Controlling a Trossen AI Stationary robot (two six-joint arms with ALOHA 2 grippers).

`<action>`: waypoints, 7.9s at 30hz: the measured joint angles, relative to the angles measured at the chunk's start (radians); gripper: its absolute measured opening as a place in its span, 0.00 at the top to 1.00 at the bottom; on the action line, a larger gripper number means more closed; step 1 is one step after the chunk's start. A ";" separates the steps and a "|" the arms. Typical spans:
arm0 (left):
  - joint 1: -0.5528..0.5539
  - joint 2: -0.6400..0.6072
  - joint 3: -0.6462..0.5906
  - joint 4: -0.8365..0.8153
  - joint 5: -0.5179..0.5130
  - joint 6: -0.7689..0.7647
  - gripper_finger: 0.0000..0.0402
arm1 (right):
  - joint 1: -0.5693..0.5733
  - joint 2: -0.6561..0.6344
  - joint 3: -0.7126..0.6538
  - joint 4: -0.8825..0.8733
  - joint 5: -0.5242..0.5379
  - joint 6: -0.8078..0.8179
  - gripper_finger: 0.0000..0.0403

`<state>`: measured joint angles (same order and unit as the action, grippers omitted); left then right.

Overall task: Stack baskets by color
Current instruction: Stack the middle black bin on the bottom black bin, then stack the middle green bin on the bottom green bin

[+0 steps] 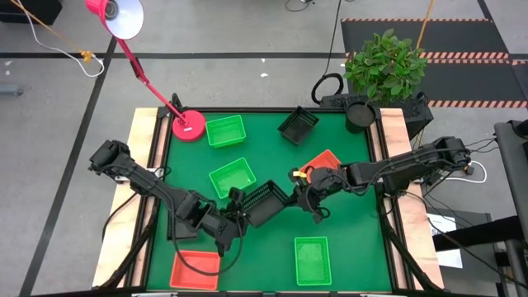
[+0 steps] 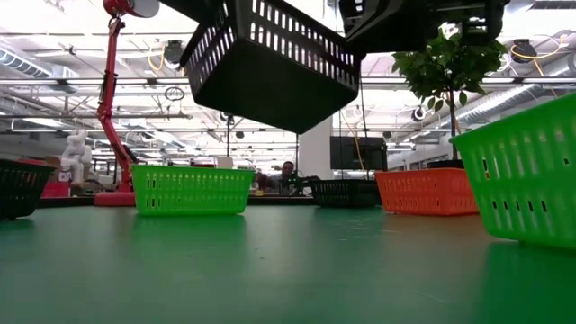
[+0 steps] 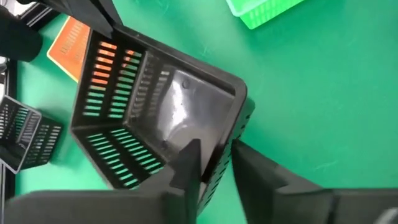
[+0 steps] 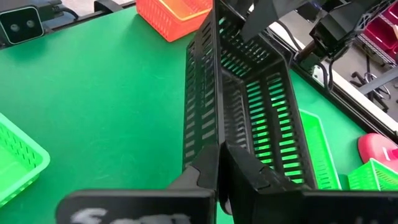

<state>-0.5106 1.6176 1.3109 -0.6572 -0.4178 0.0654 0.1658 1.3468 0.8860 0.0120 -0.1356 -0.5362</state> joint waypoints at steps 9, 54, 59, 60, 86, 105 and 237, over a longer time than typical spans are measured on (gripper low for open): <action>0.004 0.000 0.000 -0.004 0.008 0.035 0.95 | 0.012 0.000 0.000 0.024 0.019 0.031 0.89; -0.499 0.018 0.197 -0.865 0.113 -1.277 0.97 | 0.157 -0.206 0.001 -0.062 0.505 0.394 0.60; -0.520 0.049 0.197 -0.903 0.141 -1.311 0.99 | 0.157 -0.206 0.001 -0.062 0.505 0.394 0.60; -0.520 0.055 0.197 -0.907 0.141 -1.313 0.99 | 0.157 -0.206 0.001 -0.062 0.505 0.394 0.60; -0.509 0.150 0.063 -0.829 0.150 -1.272 0.98 | 0.157 -0.206 0.001 -0.062 0.502 0.394 0.60; -0.509 0.150 -0.008 -0.751 0.151 -1.193 0.88 | 0.157 -0.206 0.001 -0.062 0.501 0.394 0.60; 0.306 -0.008 -0.320 -0.021 0.102 -0.490 0.85 | 0.157 -0.206 0.000 -0.212 0.505 0.472 0.60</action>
<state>-0.2048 1.6096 0.9913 -0.6785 -0.3156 -0.4246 0.3223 1.1412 0.8864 -0.1998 0.3695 -0.0642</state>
